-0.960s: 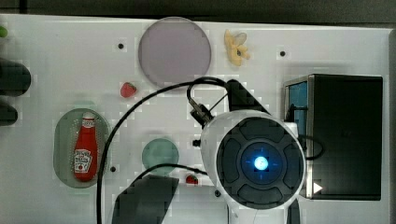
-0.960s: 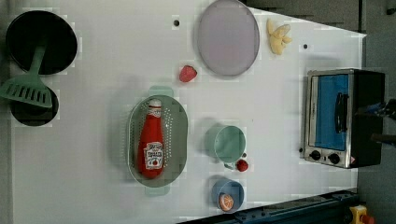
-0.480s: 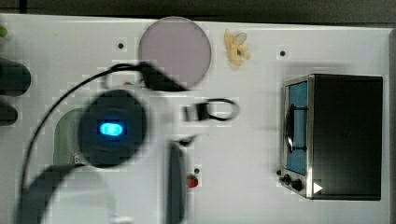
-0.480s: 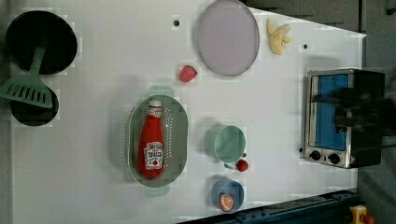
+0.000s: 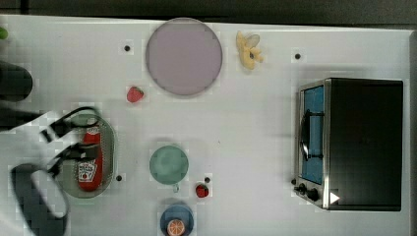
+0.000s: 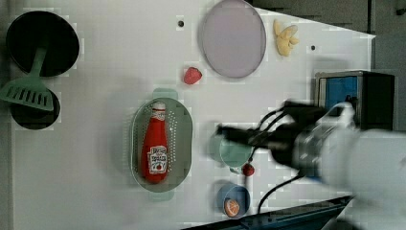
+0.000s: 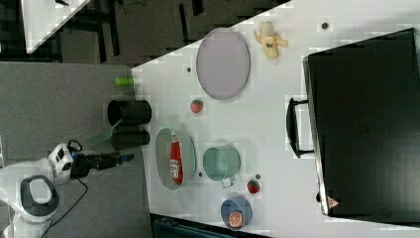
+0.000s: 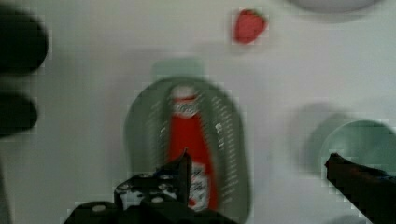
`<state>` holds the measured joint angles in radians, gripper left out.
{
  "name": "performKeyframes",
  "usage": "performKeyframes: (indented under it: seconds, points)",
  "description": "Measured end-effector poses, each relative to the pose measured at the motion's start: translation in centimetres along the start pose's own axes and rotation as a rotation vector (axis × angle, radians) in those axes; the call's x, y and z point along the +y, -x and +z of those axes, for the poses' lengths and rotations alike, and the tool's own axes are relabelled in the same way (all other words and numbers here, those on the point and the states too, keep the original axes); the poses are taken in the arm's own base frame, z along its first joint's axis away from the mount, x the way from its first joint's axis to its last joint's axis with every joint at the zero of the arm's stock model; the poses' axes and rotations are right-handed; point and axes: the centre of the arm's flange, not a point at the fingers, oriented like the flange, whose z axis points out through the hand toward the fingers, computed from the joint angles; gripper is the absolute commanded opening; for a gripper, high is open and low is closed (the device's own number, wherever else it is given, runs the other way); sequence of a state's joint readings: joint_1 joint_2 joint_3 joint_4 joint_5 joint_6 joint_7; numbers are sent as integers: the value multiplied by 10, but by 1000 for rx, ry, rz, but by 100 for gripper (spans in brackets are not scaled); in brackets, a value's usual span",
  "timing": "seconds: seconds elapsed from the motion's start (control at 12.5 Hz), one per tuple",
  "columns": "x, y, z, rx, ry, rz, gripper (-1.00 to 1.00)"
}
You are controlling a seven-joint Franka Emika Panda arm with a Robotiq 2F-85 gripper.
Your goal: Pick ketchup from strainer and place it on the table
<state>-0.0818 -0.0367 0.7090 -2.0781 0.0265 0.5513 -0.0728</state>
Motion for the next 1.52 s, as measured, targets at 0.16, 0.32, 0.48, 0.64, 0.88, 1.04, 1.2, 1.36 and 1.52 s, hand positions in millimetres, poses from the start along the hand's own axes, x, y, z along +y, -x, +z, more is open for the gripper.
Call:
performKeyframes:
  seconds: [0.16, 0.32, 0.48, 0.64, 0.88, 1.04, 1.2, 1.36, 1.52]
  points:
    - [-37, 24, 10, 3, -41, -83, 100]
    - [-60, 40, 29, -21, -73, -140, 100]
    - [-64, 46, 59, -54, -65, -172, 100]
    - [-57, 46, 91, -76, -46, -168, 100]
    - [-44, 42, 145, -95, -40, -163, 100]
    - [-38, 46, 182, -131, -52, -148, 100]
    - [-35, 53, 219, -197, -62, -105, 100]
    - [-30, 62, 252, -229, -52, -103, 100]
    - [-29, 66, 273, -250, -46, -83, 100]
